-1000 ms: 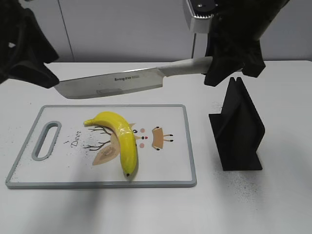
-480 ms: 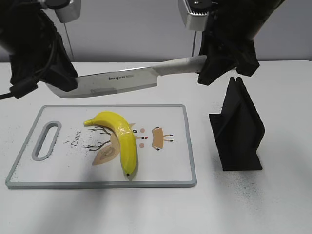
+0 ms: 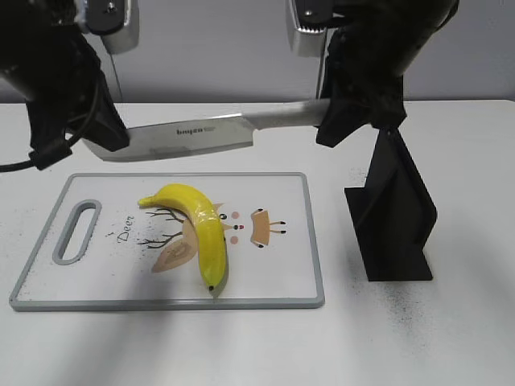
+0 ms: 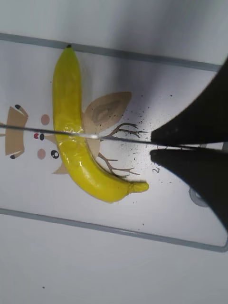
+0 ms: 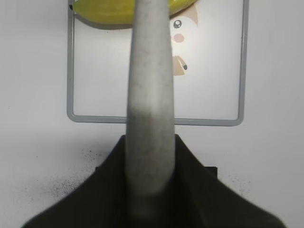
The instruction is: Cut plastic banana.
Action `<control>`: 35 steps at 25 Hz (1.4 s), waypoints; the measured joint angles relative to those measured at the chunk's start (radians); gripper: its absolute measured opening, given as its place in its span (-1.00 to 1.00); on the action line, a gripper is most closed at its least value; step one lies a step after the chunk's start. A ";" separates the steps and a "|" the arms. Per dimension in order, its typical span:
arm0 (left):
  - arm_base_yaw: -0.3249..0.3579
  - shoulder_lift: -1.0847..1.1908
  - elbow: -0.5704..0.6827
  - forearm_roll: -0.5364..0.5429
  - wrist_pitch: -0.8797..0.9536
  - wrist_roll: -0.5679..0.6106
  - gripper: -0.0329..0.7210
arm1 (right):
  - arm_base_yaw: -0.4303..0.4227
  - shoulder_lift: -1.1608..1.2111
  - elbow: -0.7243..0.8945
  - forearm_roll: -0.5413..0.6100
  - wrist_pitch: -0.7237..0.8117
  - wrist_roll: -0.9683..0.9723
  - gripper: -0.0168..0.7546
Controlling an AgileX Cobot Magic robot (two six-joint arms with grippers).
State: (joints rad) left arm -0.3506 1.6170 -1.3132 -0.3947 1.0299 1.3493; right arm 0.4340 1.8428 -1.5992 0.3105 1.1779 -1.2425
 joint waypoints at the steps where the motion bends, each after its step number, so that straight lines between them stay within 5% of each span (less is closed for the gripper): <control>1: 0.000 0.010 0.016 0.001 -0.018 0.000 -0.93 | 0.000 0.019 0.000 0.000 0.000 0.001 -0.54; 8: 0.000 0.176 0.264 -0.020 -0.395 0.007 -0.92 | 0.000 0.284 -0.001 -0.008 -0.106 -0.009 -0.53; 12: -0.002 0.298 0.278 -0.035 -0.453 0.011 -0.92 | 0.000 0.408 -0.006 -0.025 -0.126 -0.037 -0.47; 35: -0.004 -0.025 0.220 -0.015 -0.262 0.022 -0.93 | 0.015 0.097 -0.008 -0.060 -0.063 -0.026 -0.52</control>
State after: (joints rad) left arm -0.3546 1.5923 -1.0930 -0.4101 0.7674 1.3716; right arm 0.4486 1.9394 -1.6070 0.2503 1.1154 -1.2687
